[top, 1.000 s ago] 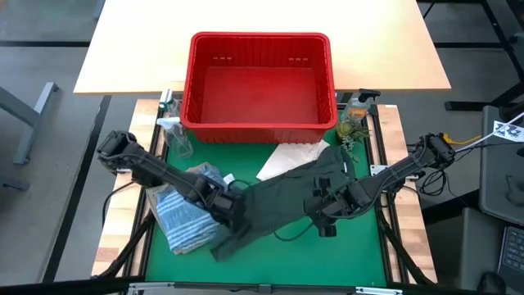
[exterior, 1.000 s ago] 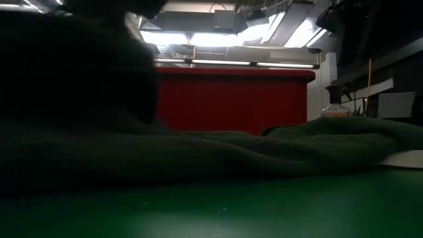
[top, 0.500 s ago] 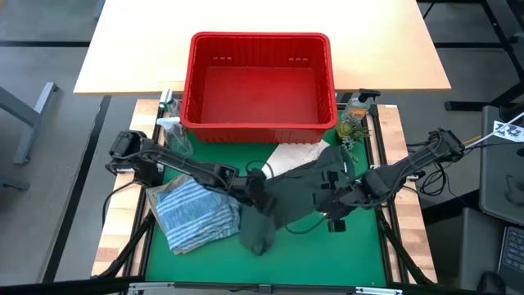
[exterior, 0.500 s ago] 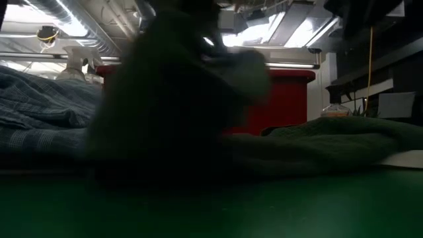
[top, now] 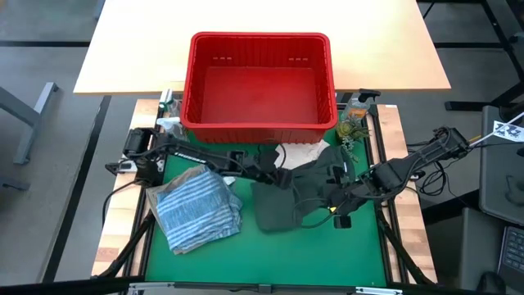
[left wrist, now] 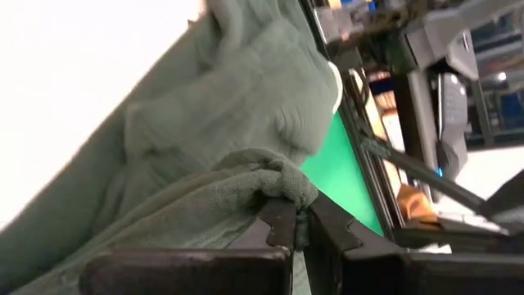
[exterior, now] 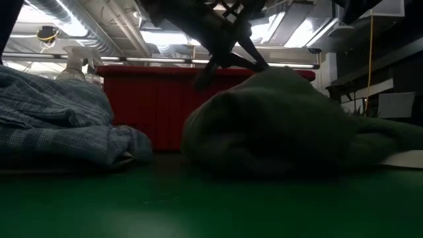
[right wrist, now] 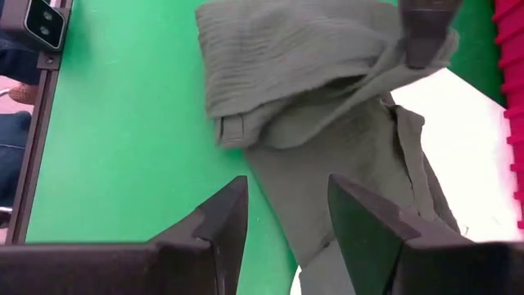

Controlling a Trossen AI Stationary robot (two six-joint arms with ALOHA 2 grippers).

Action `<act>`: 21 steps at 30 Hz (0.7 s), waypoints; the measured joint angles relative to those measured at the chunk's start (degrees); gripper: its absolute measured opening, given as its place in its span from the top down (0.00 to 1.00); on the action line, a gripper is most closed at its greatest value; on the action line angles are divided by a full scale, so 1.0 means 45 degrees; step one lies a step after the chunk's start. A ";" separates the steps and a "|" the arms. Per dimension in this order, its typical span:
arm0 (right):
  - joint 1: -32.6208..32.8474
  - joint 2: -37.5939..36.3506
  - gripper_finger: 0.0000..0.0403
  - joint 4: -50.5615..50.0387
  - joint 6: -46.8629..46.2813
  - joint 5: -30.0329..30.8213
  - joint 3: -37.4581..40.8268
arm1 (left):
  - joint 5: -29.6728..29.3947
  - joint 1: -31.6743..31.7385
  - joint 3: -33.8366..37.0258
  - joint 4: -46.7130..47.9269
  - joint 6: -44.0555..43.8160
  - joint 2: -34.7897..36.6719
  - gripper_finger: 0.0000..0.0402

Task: Fold Laundry from Bin
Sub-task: Fold the green polo shirt

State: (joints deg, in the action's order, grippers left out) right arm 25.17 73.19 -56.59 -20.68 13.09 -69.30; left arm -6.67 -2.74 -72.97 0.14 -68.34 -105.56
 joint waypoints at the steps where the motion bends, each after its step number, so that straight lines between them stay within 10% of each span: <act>1: -0.0001 0.0000 0.58 -0.0003 0.0004 0.0066 0.0000 | -0.0140 0.0040 0.0000 -0.0023 0.0000 0.0000 0.99; 13: 0.0000 0.0204 0.58 0.0901 -0.2163 -0.0005 0.1024 | -0.0697 -0.0073 0.0000 -0.0511 0.0325 -0.0005 0.98; 21: 0.0000 0.0209 0.58 0.5482 -0.3538 -0.1926 0.4170 | -0.0692 -0.0209 0.0000 -0.0520 0.0543 -0.0005 0.98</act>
State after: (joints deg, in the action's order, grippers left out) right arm 25.17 74.13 -31.92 -36.60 4.42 -50.53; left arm -9.78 -3.68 -72.97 -2.20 -65.89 -105.58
